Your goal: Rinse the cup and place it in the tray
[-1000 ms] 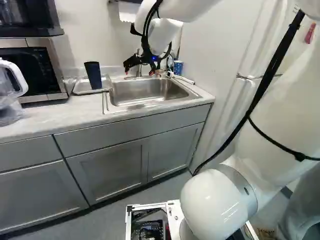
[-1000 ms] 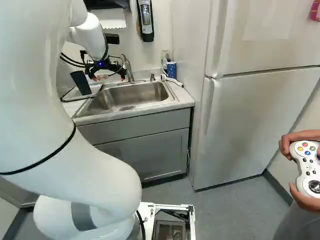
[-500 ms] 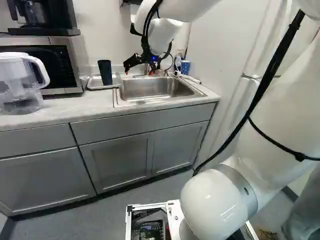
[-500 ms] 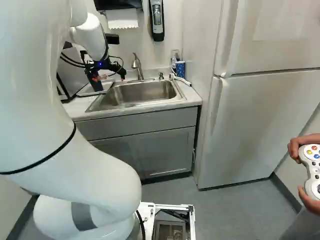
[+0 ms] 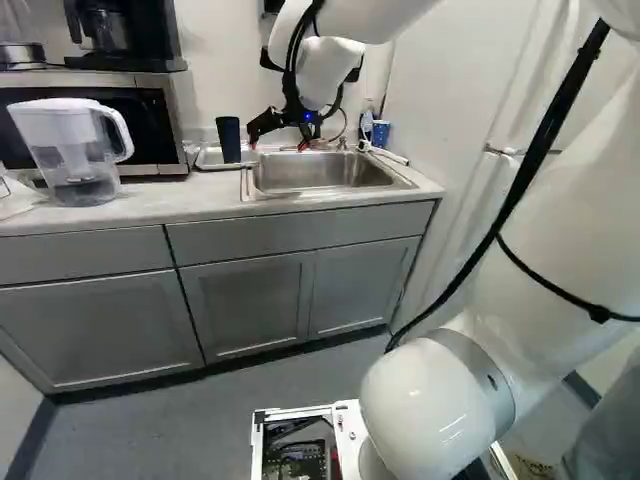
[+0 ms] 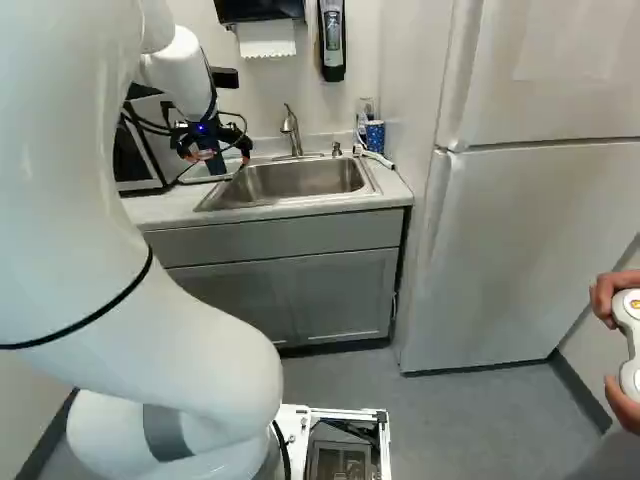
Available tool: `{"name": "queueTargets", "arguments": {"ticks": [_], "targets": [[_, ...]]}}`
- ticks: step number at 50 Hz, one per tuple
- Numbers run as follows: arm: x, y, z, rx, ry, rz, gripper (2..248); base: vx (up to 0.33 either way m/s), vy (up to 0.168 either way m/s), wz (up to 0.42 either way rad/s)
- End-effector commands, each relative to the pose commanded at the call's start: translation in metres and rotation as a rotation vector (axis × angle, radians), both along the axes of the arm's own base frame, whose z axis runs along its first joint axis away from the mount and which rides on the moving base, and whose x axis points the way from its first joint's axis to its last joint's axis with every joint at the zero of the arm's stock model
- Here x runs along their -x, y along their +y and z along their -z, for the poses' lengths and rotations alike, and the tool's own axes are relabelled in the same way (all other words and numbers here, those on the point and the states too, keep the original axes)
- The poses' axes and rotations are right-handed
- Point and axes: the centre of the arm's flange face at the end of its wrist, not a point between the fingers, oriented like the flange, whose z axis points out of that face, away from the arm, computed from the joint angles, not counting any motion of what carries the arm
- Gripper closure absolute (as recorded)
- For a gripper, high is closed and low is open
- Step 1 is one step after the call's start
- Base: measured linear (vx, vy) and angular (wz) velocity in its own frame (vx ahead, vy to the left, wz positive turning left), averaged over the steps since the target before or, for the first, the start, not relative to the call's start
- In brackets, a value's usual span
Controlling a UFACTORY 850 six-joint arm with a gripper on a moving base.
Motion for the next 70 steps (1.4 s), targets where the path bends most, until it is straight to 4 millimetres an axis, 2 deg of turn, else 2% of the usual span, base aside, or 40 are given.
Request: {"name": "queueTargets", "arguments": {"ticks": [44, 70], "targets": [[0.0000, 0.0000, 0.0000, 0.000, 0.000, 0.000, 3, -0.120, -0.060, 0.023], [0.0000, 0.0000, 0.0000, 0.000, 0.000, 0.000, 3, 0.001, 0.000, -0.001]]}}
